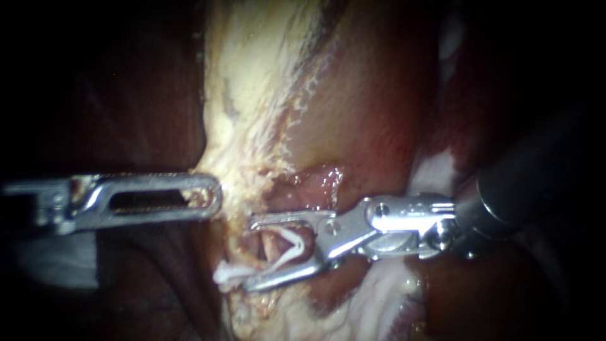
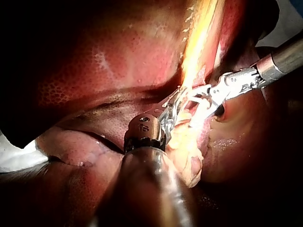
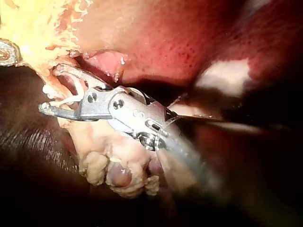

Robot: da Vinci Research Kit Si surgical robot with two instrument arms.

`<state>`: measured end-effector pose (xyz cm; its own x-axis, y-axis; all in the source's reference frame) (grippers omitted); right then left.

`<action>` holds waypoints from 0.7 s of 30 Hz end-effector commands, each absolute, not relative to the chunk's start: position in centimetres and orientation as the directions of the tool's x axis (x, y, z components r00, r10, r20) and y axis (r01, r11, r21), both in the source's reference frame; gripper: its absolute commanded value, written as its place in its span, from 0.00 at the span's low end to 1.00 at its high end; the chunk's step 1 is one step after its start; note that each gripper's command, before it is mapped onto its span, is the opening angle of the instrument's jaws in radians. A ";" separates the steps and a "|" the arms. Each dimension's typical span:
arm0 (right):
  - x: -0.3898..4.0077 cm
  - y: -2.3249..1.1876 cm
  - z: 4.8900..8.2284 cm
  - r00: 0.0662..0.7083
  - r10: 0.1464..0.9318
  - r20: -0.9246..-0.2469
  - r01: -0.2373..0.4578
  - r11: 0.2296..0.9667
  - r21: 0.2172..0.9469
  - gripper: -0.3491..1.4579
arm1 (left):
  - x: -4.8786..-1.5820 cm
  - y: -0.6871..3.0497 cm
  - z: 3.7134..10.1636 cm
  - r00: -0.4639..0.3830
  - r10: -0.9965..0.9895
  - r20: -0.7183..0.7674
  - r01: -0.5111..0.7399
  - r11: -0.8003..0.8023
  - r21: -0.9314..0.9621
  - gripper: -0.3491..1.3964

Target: Clipping third clip left tube

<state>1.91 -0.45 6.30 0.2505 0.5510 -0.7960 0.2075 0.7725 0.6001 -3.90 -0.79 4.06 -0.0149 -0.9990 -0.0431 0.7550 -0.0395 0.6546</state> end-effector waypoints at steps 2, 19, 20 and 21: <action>1.93 -0.46 6.26 0.250 0.558 -0.791 0.218 0.764 0.608 0.52 | -3.90 -0.78 4.07 -0.014 -0.999 -0.043 0.755 -0.039 0.655 0.00; 2.11 -0.50 6.17 0.203 0.607 -0.768 0.294 0.711 0.639 0.52 | -3.90 -0.78 4.07 -0.014 -0.999 -0.043 0.755 -0.039 0.655 0.00; 2.11 -0.51 6.17 0.200 0.607 -0.769 0.297 0.711 0.638 0.52 | -3.90 -0.78 4.08 -0.014 -0.999 -0.043 0.755 -0.039 0.655 0.00; 2.11 -0.51 6.16 0.198 0.612 -0.766 0.298 0.707 0.642 0.52 | -3.90 -0.78 4.08 -0.014 -0.999 -0.043 0.755 -0.039 0.655 0.00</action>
